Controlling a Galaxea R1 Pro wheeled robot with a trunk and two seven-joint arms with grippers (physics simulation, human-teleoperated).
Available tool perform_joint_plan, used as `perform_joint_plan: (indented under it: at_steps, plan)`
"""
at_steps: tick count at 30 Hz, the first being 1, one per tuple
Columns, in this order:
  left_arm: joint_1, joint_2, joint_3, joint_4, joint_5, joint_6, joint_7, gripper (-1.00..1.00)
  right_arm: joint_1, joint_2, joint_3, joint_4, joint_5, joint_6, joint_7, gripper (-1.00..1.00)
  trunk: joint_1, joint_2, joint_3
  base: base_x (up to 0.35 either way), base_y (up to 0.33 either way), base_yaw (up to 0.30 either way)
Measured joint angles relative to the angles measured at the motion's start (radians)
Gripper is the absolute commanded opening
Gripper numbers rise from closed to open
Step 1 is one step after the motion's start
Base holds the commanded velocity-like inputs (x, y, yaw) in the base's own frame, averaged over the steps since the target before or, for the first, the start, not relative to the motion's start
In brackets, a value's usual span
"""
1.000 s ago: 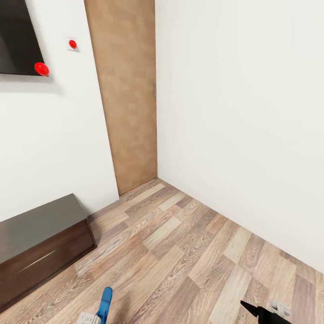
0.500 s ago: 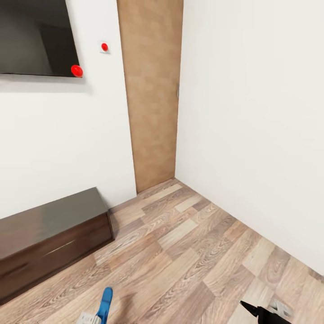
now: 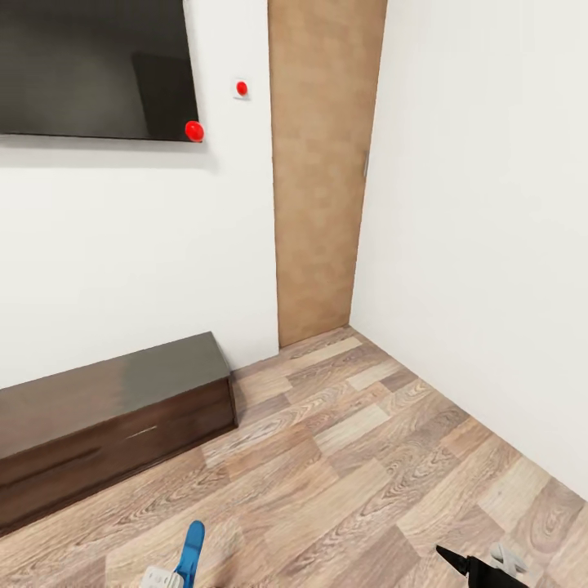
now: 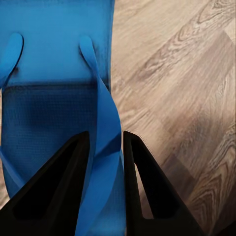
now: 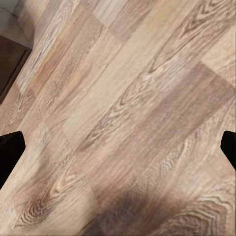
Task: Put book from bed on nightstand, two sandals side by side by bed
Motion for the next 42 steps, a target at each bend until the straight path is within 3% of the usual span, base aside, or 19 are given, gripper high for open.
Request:
perform_joint_plan:
  at_steps: [42]
  plan:
    - [0.000, -0.002, -0.002, 0.000, 0.000, 0.001, 0.000, -1.00, 0.000, 0.005, 0.000, 0.000, 0.000, 0.000, -0.001, 1.00, 0.000, 0.000, 0.000, 0.000, 0.000, 0.285]
